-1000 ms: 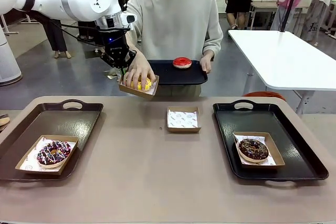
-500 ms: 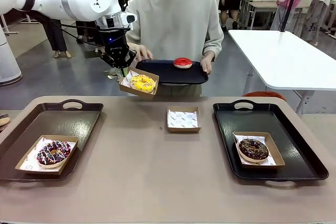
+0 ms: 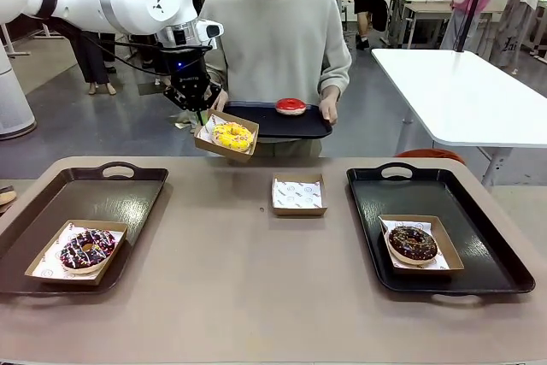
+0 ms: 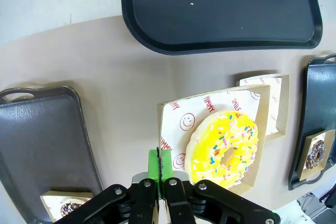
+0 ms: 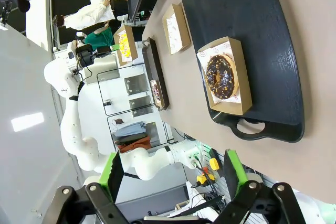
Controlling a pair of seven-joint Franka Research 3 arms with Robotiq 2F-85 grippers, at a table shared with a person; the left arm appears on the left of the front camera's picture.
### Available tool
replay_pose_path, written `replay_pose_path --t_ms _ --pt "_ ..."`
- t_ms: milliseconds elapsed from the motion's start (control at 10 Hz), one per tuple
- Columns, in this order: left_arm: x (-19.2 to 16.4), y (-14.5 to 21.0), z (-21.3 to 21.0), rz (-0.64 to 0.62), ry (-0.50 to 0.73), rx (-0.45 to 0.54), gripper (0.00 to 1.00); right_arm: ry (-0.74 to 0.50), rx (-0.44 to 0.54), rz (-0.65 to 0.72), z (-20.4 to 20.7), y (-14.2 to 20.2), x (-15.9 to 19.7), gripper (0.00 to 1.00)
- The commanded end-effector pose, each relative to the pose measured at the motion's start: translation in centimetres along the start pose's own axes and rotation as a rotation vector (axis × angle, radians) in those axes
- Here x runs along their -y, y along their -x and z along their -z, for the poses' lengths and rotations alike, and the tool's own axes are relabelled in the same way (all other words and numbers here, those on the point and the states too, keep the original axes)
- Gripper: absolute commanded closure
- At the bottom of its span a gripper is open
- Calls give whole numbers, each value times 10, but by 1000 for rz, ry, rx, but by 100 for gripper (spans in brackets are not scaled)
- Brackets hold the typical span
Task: Individually package the donuts and arrange them on the tray.
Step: Place the picked Paper togo box on the Handle tray while simultaneously picking up another Paper togo box from the table with the other hand.
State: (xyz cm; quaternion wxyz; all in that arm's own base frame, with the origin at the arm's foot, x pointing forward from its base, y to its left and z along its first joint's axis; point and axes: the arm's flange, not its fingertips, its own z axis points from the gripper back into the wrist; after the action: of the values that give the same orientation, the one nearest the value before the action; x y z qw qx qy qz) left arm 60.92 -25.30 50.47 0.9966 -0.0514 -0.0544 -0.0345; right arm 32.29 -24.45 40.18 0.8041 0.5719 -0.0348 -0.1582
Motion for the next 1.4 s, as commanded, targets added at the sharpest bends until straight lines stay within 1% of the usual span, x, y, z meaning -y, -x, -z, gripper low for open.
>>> replay_pose_path --t_ms 0,300,400,500,600,800,1000,1100,1300 --pt "-1 5 -1 1 -2 6 100 -7 -7 11 -3 -2 -1 0" --pt "0 0 0 0 0 0 99 0 0 0 0 0 0 0" --pt "-16 6 -14 42 -19 33 99 60 -44 -8 17 -7 -21 0" --pt "-36 14 -31 62 -25 46 99 129 -51 -29 35 -18 -49 0" --pt "-61 19 -46 65 -8 63 99 163 -62 -8 58 -32 -78 0" --pt "-116 43 -62 35 11 74 99 274 -57 -10 116 -65 -134 0" --pt "-156 66 -62 4 17 80 99 374 -51 -14 183 -96 -171 0" --pt "-177 73 -59 -14 29 82 99 435 -35 -26 219 -110 -184 0" --pt "-211 95 -49 -63 40 92 99 573 -46 -42 293 -120 -191 0"
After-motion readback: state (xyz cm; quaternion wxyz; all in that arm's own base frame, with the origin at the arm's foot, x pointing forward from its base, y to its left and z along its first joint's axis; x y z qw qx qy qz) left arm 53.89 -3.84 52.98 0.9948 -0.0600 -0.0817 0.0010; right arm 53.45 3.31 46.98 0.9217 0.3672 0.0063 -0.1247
